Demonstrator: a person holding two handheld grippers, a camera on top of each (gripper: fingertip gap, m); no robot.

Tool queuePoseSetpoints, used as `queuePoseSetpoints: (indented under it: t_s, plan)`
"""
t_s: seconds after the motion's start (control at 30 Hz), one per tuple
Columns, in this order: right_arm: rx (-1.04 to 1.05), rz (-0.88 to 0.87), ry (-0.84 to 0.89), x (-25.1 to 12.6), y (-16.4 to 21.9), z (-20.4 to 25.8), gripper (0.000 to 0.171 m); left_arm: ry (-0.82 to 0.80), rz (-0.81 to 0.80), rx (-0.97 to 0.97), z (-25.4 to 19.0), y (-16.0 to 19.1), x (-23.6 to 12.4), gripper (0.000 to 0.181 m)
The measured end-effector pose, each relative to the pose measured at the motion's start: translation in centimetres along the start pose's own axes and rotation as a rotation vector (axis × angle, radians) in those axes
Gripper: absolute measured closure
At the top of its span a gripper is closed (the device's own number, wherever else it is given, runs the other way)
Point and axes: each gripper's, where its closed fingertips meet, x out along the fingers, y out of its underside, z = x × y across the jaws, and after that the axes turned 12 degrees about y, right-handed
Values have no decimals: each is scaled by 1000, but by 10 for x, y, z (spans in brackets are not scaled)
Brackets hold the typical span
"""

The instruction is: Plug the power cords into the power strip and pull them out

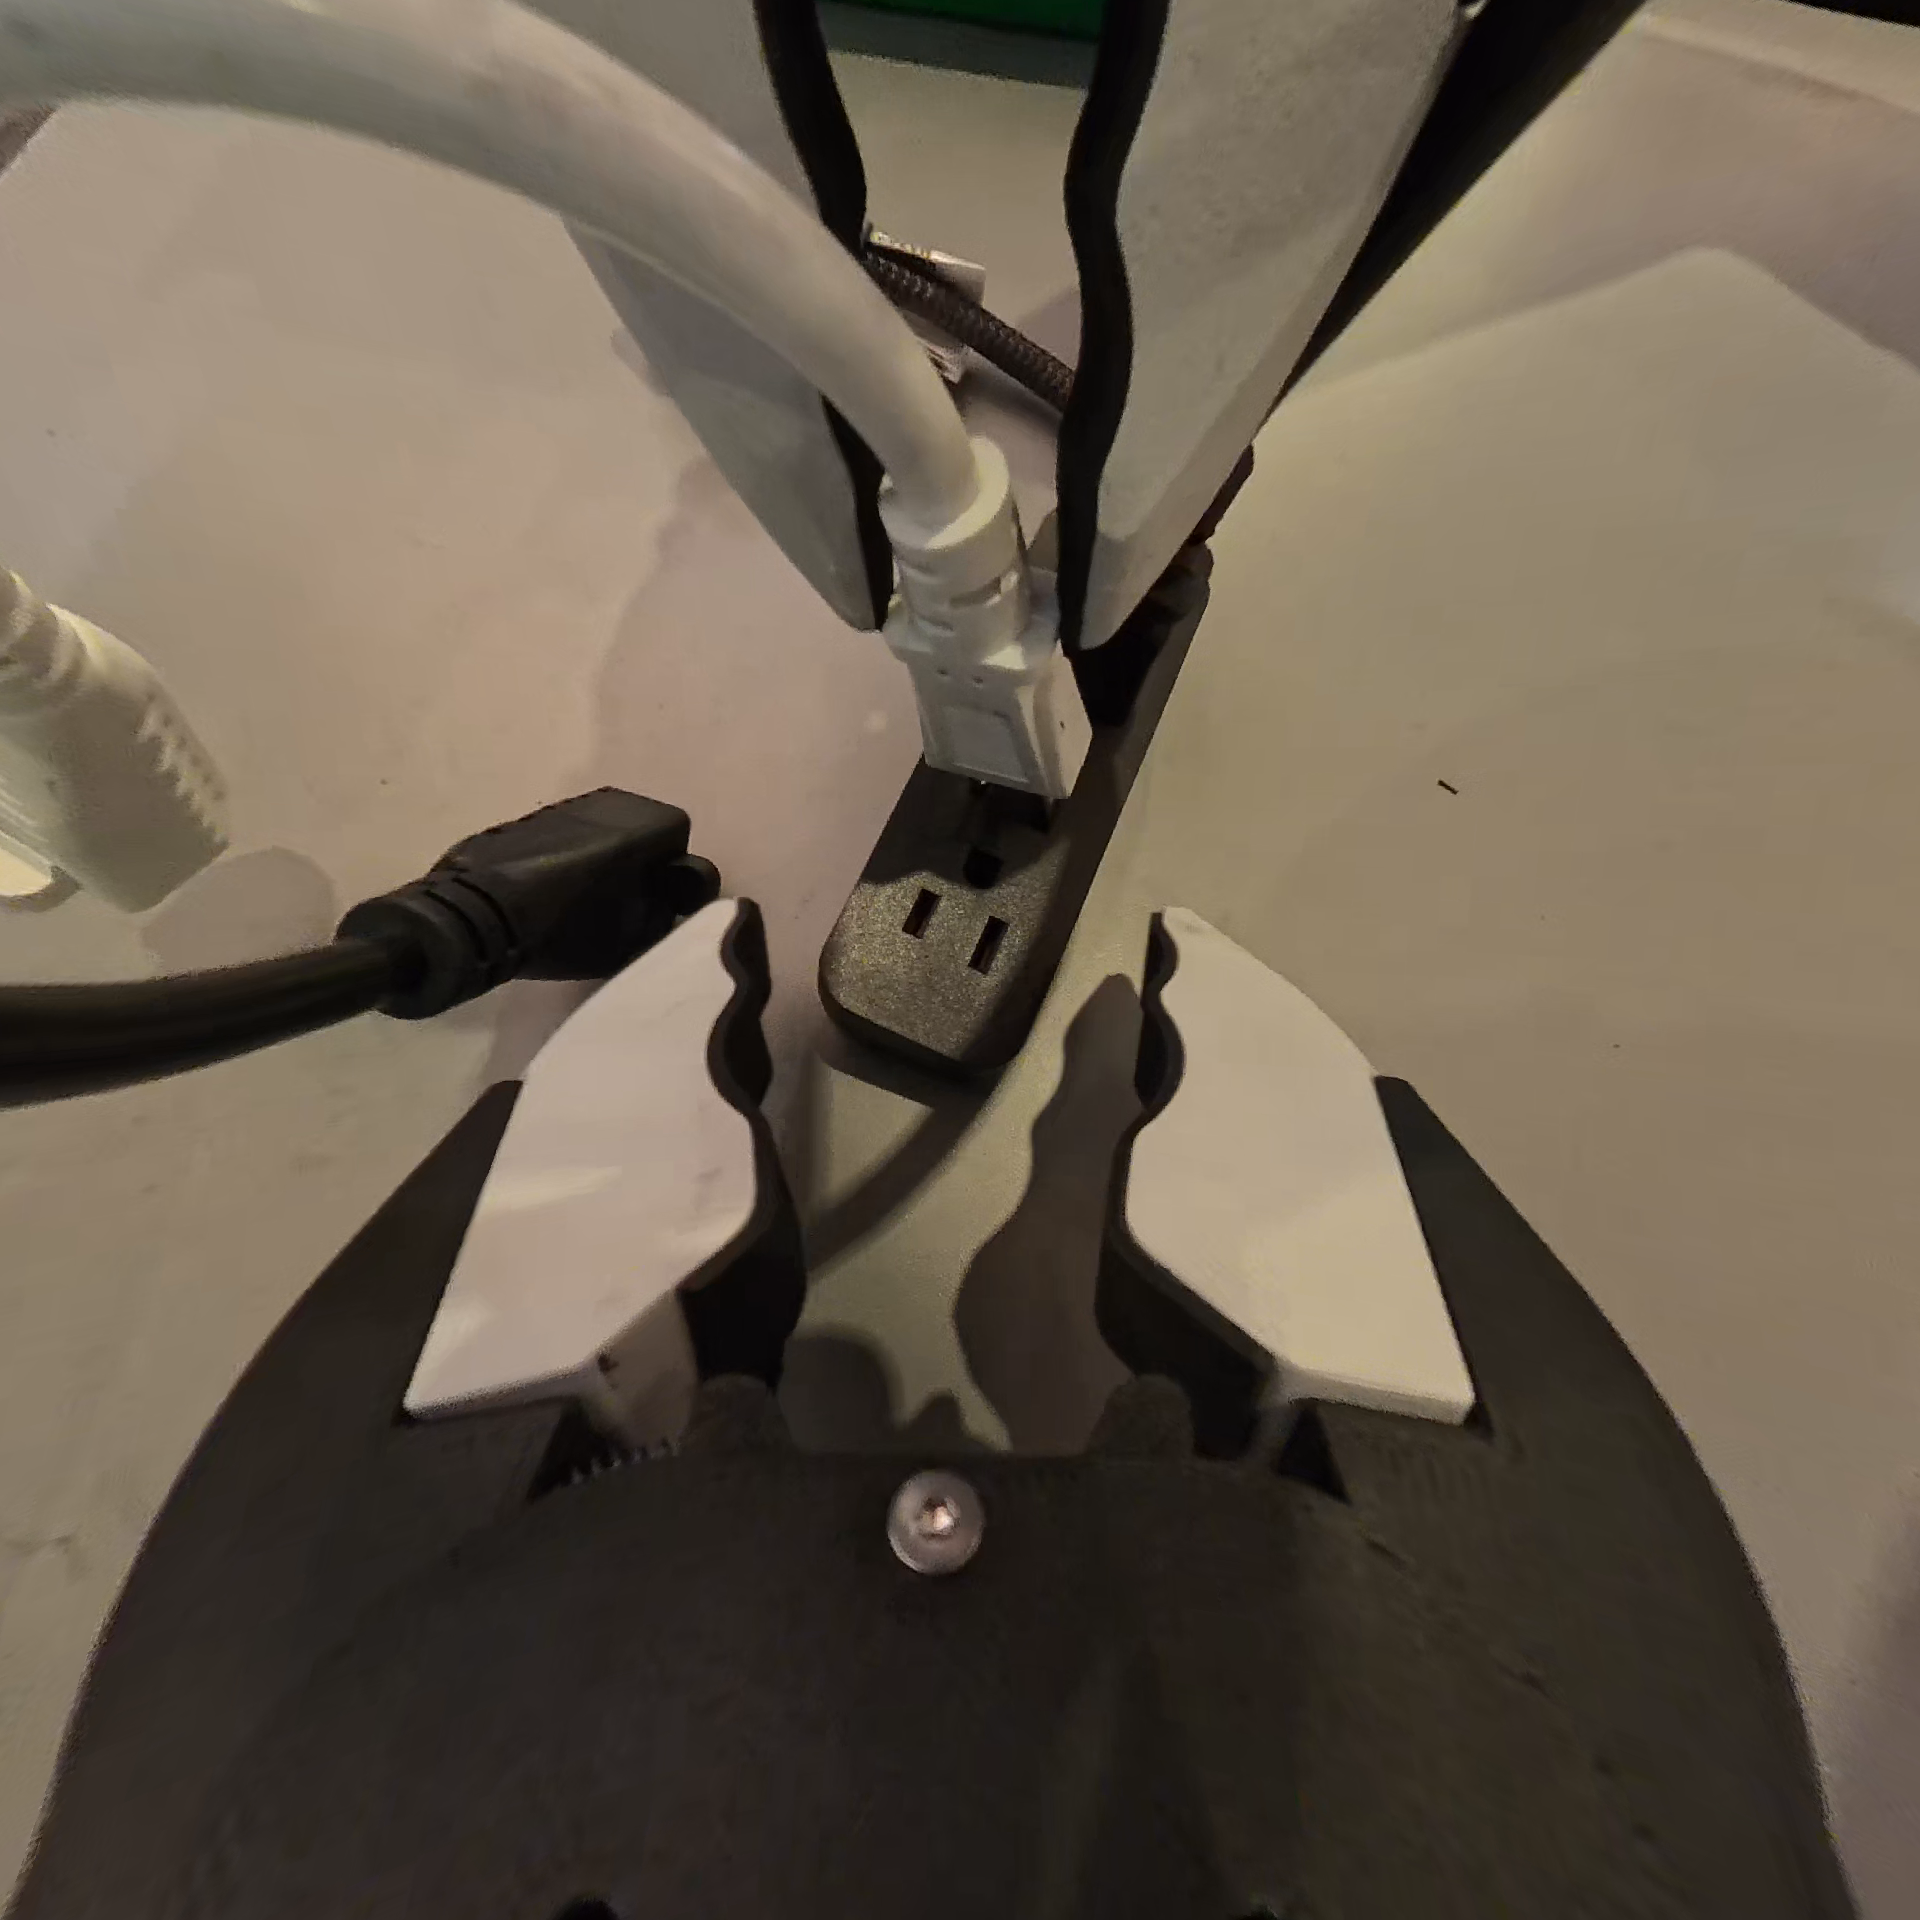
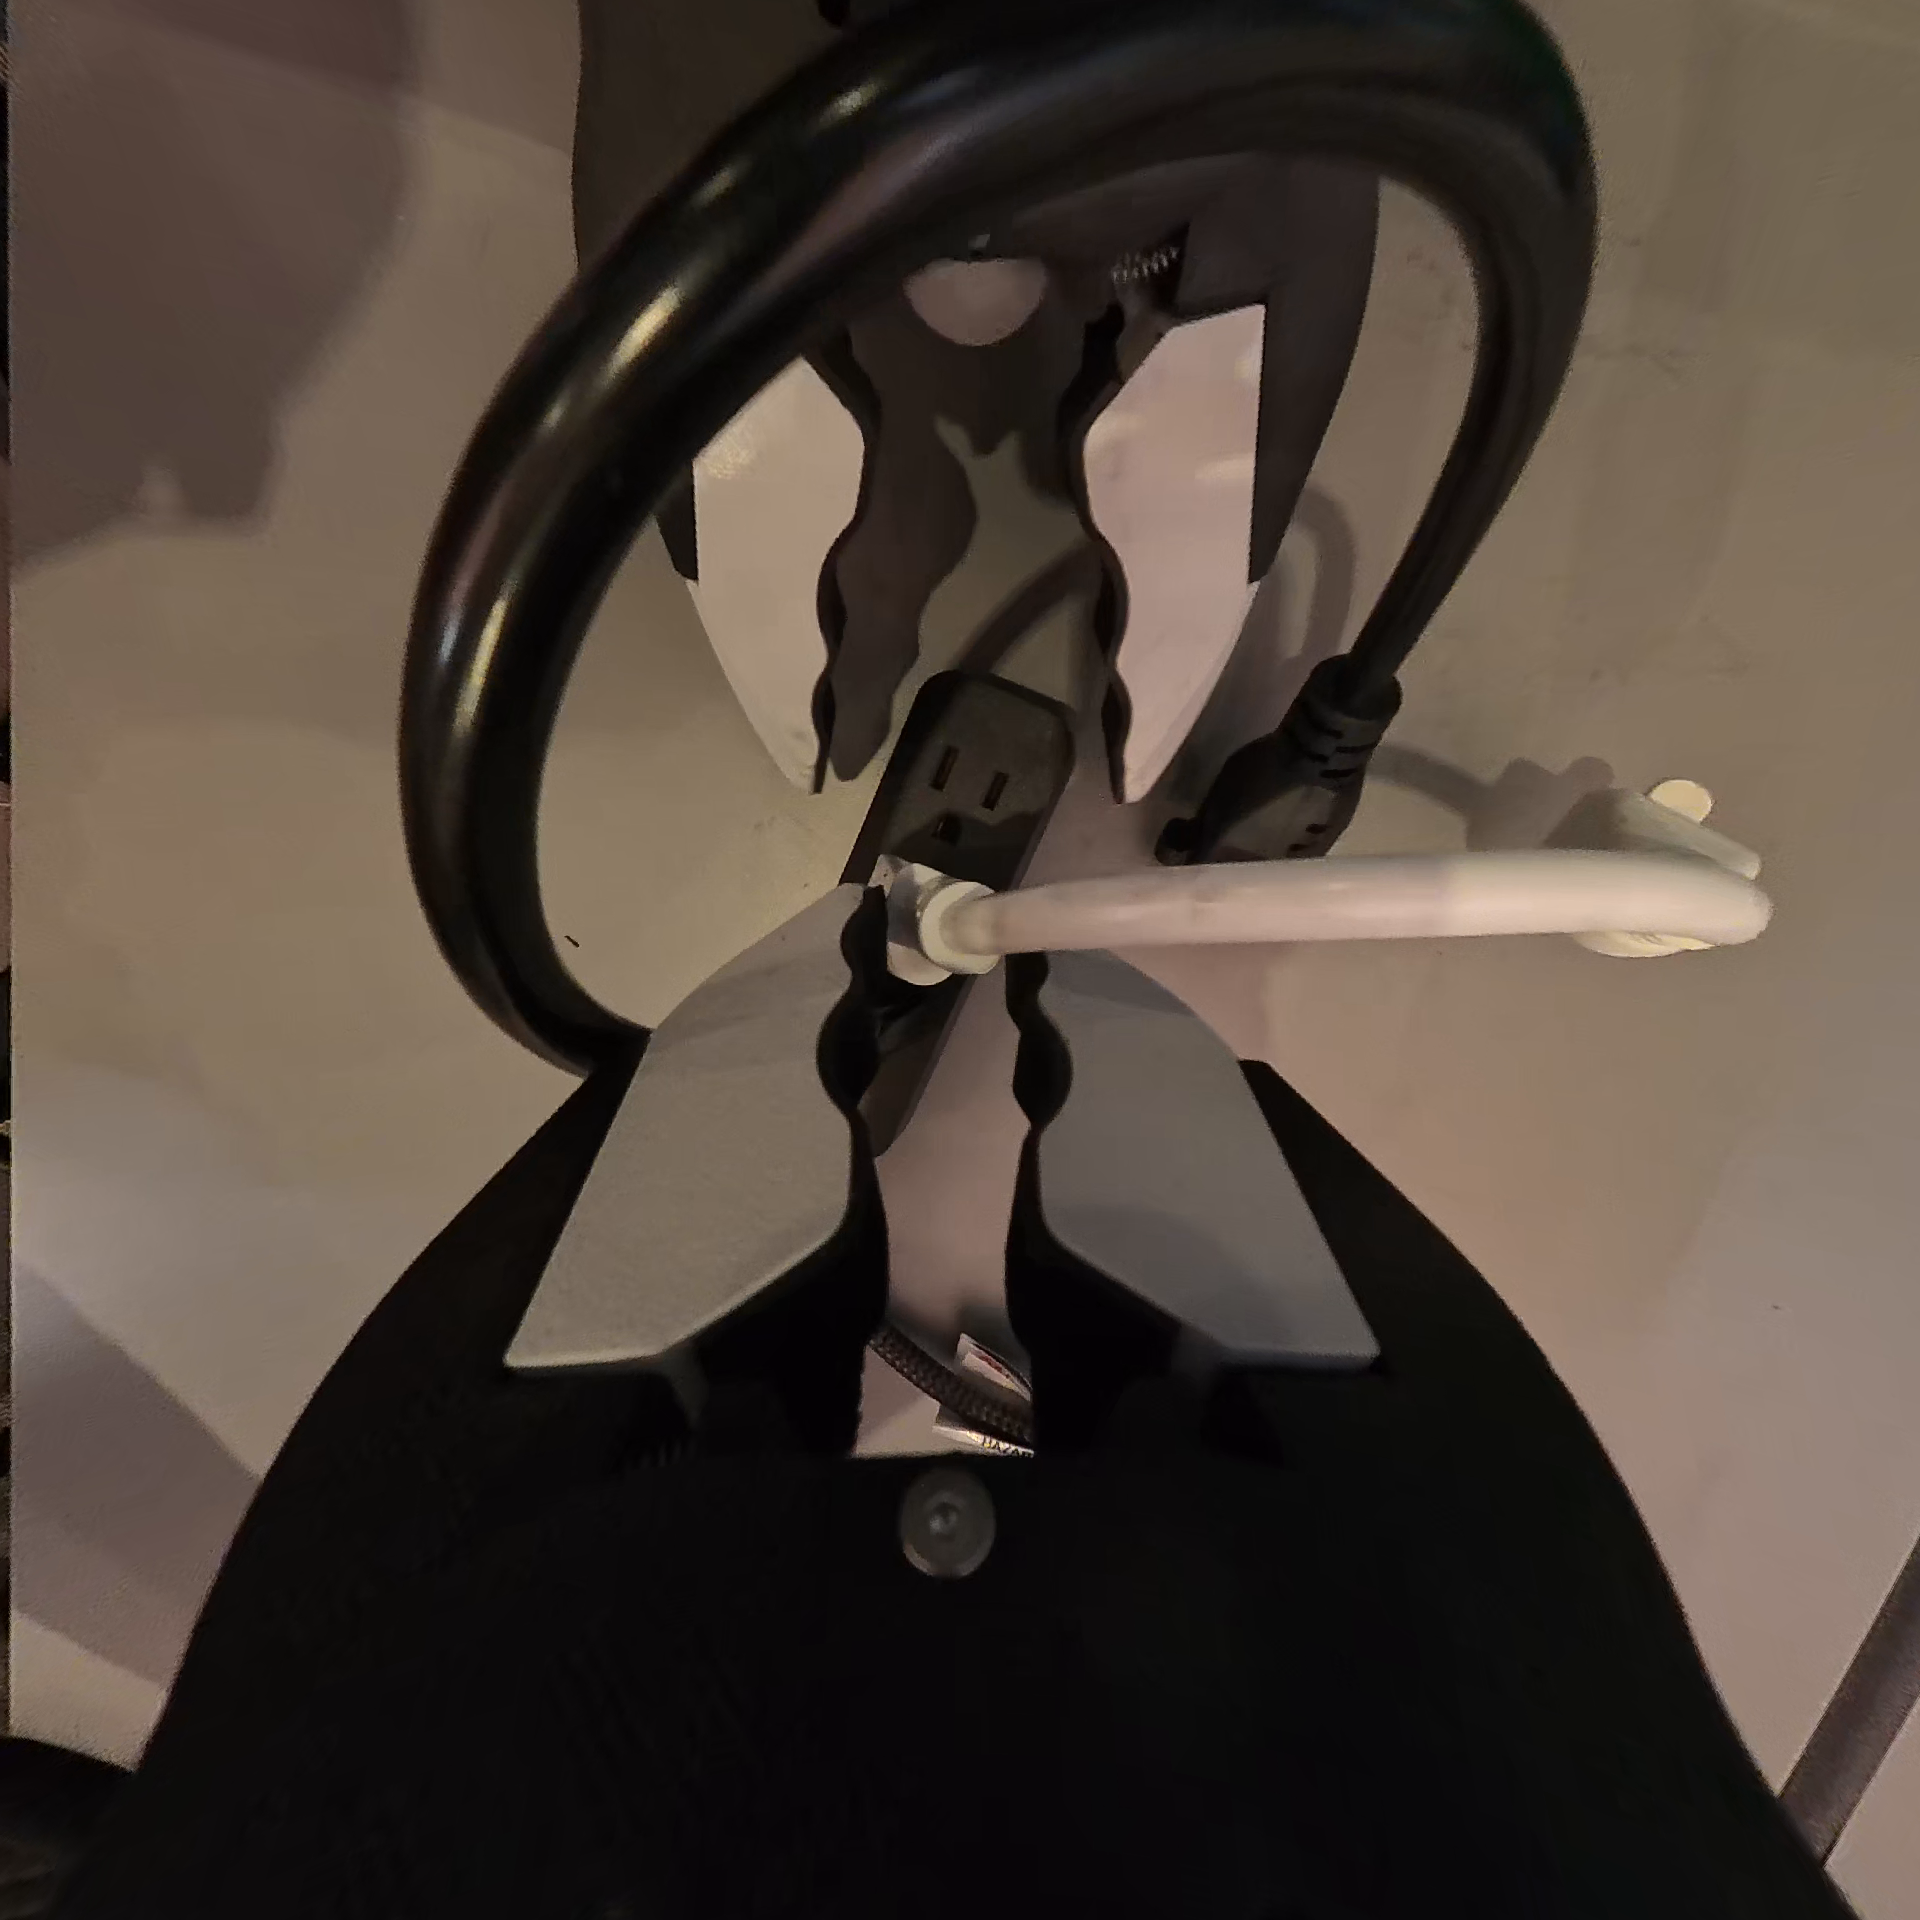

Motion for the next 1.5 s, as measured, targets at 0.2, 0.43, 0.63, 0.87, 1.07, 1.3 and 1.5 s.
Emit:
queuePoseSetpoints:
  t_s: [0.2, 0.43, 0.63, 0.87, 1.07, 1.3, 1.5]
  plan:
    - [17, -37, -4, -1, 2, -1, 147, -134, -19, 150, 16, -3, 0, 109]
    - [38, -67, -12, -4, 12, -3, 147, -162, 90, 277, 8, 1, 7, 137]
    - [-1, -93, 14, -5, 8, 1, 147, -45, 66, 125, 6, 5, 14, 135]
    - [-42, -66, 54, -5, 9, 3, 147, -2, 74, 75, 6, 6, 17, 134]
    - [-121, -135, 92, -5, 8, 5, 146, 5, 74, 68, 5, 6, 17, 134]
    - [-143, -212, 104, -6, 9, 7, 146, 15, 77, 65, 4, 6, 19, 134]
    - [-41, -349, 98, -7, 9, 7, 146, 17, 78, 69, 3, 6, 20, 135]
